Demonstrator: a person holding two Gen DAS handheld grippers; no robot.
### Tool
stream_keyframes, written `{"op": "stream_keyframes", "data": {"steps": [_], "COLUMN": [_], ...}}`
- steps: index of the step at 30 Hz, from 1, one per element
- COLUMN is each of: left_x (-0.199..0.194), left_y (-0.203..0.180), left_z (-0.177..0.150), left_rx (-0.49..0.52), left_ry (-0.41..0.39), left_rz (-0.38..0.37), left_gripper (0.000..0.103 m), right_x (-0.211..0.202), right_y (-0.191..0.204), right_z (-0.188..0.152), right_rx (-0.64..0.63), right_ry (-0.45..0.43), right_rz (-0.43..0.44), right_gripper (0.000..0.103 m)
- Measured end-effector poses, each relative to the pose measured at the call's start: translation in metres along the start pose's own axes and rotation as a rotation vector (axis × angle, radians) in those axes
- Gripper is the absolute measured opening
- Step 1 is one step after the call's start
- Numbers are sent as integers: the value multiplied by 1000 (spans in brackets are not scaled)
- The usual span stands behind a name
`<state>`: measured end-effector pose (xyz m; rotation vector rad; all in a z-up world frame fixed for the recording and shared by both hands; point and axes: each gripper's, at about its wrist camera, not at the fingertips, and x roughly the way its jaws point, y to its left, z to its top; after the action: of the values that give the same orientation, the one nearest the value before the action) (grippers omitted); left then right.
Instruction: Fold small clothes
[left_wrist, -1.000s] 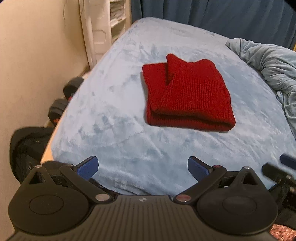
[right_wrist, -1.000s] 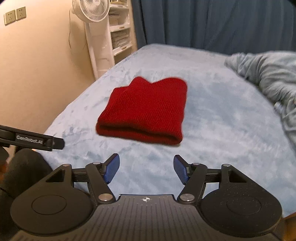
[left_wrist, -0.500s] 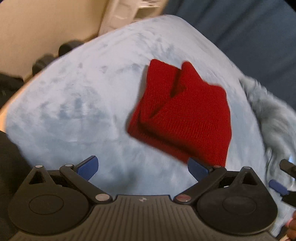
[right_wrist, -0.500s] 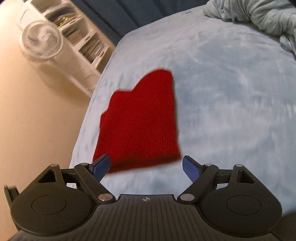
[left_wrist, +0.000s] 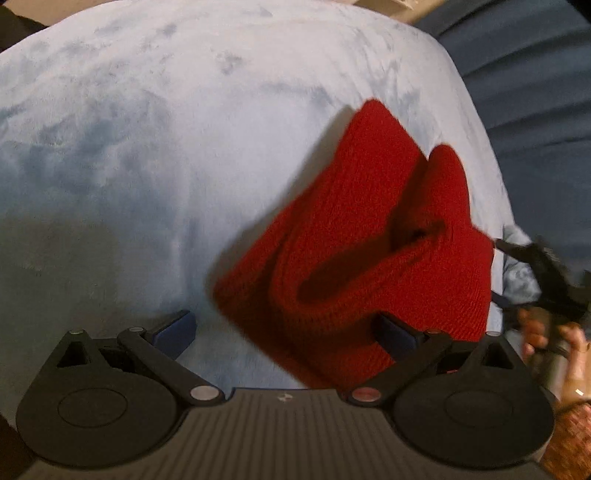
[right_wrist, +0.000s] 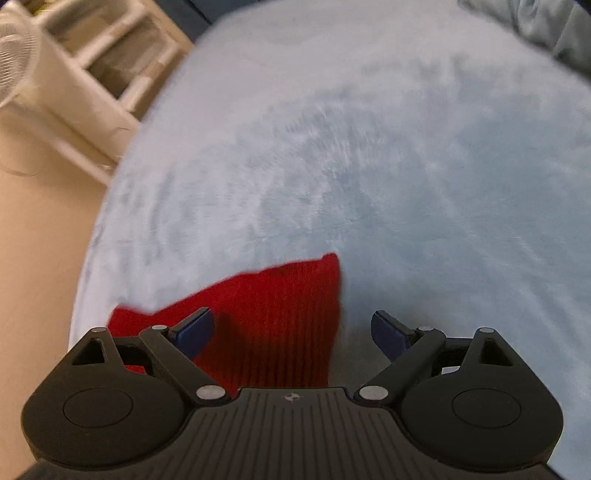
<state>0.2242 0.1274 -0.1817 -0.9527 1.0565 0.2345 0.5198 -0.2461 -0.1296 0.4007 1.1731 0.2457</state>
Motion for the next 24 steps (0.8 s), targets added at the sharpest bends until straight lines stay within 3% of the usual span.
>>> {"op": "stream_keyframes", "data": {"steps": [3,4,5,6,7,9,12,14,17,19,21,24], "left_x": [-1,-2,-1,-1,-1,0,8,23,58,82,96,101], "left_y": [0,-3,-8,-15,-18,-25,-56,-89,-154,-198,-224,-231], "left_z": [7,9,11,15,21,40,82,117,159,169,164,157], "left_rx": [-4,13,65,114,133,175,362,505,718,859,962,1026], "left_ry": [-14,-33,-40,-37,-33,-4,10,16,33,26,42,49], "left_rz": [4,21,32,61,64,50,50,74,113,129,130,156], "left_gripper": [99,92,73,65,61,47,44,44,44,44,44,47], "right_x": [34,44,48,48,45,37,9,-12,-39,-50,-55,-59], "right_y": [5,6,6,8,12,9,-17,-39,-63,-59,-36,-10], "right_z": [5,5,3,-1,-7,-20,-46,-81,-163,-235,-290,-315], "right_rx": [-24,-42,-57,-85,-151,-185,-50,65,287,485,603,619], "right_ry": [58,74,72,58,38,-12,-79,-114,-179,-262,-323,-404], "right_rz": [26,38,59,84,86,75,45,8,12,41,50,-21], "right_gripper": [92,89,82,54,41,31,27,26,26,26,26,28]}}
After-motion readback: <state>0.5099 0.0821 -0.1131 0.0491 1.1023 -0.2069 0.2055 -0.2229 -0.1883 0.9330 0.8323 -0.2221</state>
